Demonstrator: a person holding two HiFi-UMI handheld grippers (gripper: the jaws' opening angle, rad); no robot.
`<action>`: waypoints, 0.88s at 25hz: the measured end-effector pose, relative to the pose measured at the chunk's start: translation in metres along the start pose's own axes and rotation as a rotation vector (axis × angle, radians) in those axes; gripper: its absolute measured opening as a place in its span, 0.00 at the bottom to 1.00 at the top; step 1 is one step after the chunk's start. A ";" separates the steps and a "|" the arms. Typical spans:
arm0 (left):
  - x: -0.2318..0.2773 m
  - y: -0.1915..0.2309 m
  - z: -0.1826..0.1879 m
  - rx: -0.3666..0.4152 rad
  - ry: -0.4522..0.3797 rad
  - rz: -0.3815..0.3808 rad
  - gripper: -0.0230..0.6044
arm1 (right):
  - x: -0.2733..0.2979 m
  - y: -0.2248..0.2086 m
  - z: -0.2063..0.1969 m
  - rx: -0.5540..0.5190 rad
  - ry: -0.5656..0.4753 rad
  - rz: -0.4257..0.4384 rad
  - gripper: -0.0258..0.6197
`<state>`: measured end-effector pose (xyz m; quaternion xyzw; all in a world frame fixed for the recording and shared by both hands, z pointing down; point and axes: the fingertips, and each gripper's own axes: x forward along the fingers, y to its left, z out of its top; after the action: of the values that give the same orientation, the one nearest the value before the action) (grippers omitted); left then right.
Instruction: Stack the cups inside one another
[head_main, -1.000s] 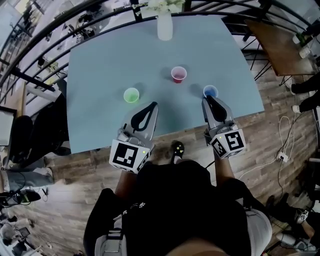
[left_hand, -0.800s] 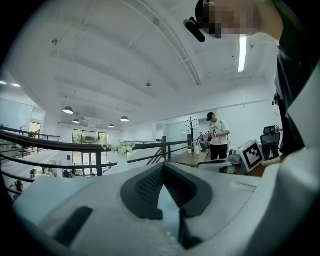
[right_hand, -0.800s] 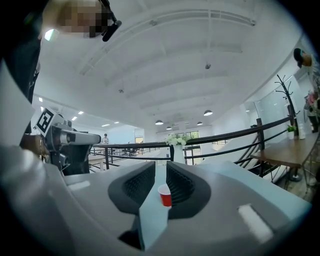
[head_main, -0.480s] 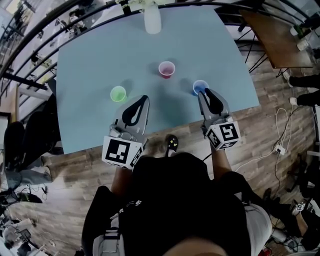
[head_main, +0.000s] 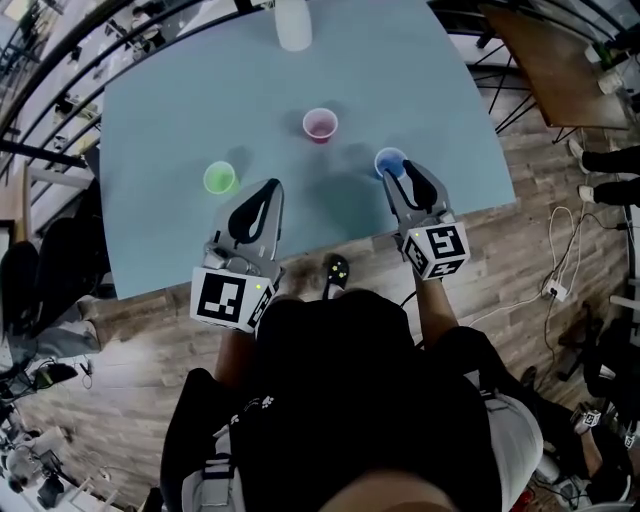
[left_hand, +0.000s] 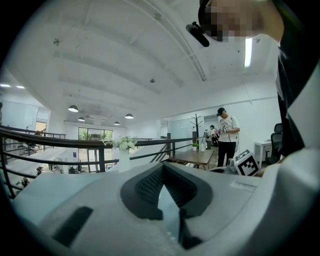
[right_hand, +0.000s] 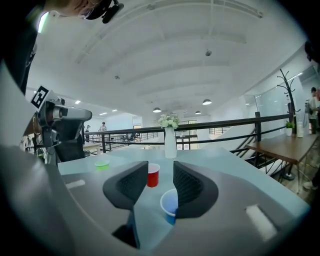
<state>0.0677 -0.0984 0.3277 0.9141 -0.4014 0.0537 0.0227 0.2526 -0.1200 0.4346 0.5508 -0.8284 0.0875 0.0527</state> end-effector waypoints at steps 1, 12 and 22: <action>0.000 0.000 -0.001 -0.001 0.002 0.004 0.01 | 0.001 -0.002 -0.004 -0.002 0.008 -0.001 0.28; -0.004 0.008 -0.010 -0.020 0.025 0.052 0.01 | 0.020 -0.020 -0.043 -0.024 0.115 -0.023 0.48; -0.006 0.018 -0.011 -0.018 0.039 0.087 0.01 | 0.035 -0.034 -0.076 -0.023 0.216 -0.040 0.58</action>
<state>0.0494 -0.1051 0.3380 0.8942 -0.4408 0.0689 0.0361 0.2695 -0.1485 0.5184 0.5537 -0.8078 0.1358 0.1499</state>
